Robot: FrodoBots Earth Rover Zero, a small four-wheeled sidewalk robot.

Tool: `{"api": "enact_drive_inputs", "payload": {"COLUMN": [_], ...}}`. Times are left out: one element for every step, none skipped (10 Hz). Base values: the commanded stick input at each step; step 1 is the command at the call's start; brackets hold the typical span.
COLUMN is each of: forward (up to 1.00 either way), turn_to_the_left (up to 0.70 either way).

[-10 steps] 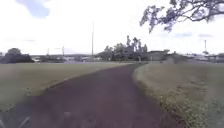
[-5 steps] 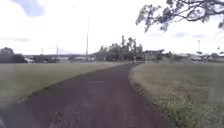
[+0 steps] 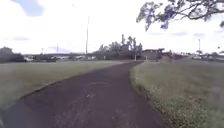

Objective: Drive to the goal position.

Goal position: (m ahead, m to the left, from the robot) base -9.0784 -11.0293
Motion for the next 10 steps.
{"api": "enact_drive_inputs", "payload": {"forward": [0.50, 0.50, 0.50, 0.50, 0.50, 0.50, 0.50, 0.50, 0.50, 0.50], "turn_to_the_left": [0.00, 0.00, 0.00, 0.00, 0.00, 0.00, 0.00, 0.00, 0.00, 0.00]}}
